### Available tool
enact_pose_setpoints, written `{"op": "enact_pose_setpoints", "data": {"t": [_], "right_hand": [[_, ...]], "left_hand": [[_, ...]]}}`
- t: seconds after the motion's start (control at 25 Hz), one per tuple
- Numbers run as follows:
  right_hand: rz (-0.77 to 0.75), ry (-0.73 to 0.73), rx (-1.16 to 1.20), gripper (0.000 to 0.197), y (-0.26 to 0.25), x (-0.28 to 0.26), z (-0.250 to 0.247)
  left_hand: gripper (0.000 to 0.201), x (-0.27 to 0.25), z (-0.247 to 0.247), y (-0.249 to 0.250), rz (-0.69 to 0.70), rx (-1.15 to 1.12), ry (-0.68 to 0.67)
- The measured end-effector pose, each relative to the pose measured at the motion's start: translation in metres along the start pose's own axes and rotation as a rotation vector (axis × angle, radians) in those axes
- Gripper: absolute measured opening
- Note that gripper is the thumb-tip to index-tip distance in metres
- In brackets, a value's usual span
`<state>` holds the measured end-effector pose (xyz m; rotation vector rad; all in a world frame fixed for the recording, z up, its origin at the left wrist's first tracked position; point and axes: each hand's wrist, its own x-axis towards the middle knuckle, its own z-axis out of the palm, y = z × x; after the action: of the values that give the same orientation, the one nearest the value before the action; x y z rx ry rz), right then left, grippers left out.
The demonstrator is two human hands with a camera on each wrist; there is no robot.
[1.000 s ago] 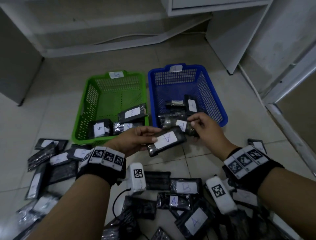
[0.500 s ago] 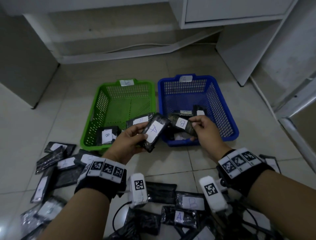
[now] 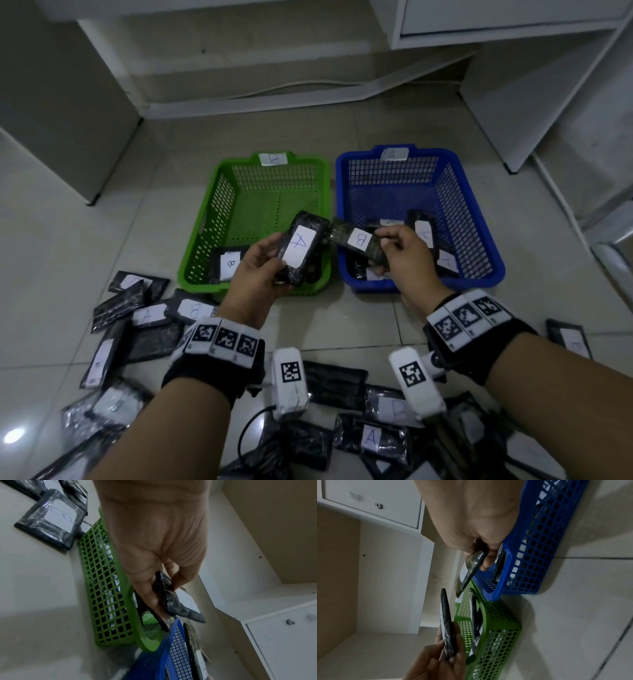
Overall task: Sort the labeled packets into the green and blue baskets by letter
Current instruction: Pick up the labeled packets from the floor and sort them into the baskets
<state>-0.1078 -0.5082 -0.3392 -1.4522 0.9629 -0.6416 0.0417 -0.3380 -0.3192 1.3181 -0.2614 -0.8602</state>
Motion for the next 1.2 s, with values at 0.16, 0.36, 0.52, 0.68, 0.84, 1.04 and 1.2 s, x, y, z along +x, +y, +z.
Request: {"op": "enact_pose_setpoints", "data": {"t": [0.16, 0.36, 0.52, 0.68, 0.84, 1.04, 1.2], "right_hand": [[-0.032, -0.014, -0.078, 0.021, -0.012, 0.012, 0.022], [-0.089, -0.174, -0.246, 0.033, -0.036, 0.054, 0.078], [-0.166, -0.248, -0.507, 0.029, -0.038, 0.076, 0.111], [-0.176, -0.308, -0.550, 0.028, -0.030, 0.089, 0.125], [-0.118, -0.475, -0.638, 0.033, -0.021, 0.082, 0.138], [-0.227, -0.284, -0.646, 0.031, -0.033, 0.065, 0.101], [-0.320, -0.047, -0.684, 0.023, -0.030, 0.046, 0.037]], "left_hand": [[0.043, 0.001, -0.015, 0.006, 0.050, -0.063, 0.135], [0.039, -0.002, -0.034, 0.012, 0.085, -0.141, 0.233], [0.037, -0.005, -0.050, 0.014, 0.071, -0.163, 0.267], [0.032, -0.011, -0.062, 0.012, 0.044, -0.175, 0.266], [0.033, -0.012, -0.057, 0.015, 0.043, -0.183, 0.272], [0.035, 0.000, -0.036, 0.013, 0.037, -0.161, 0.241], [0.034, 0.022, 0.008, 0.002, 0.044, -0.110, 0.194]]}}
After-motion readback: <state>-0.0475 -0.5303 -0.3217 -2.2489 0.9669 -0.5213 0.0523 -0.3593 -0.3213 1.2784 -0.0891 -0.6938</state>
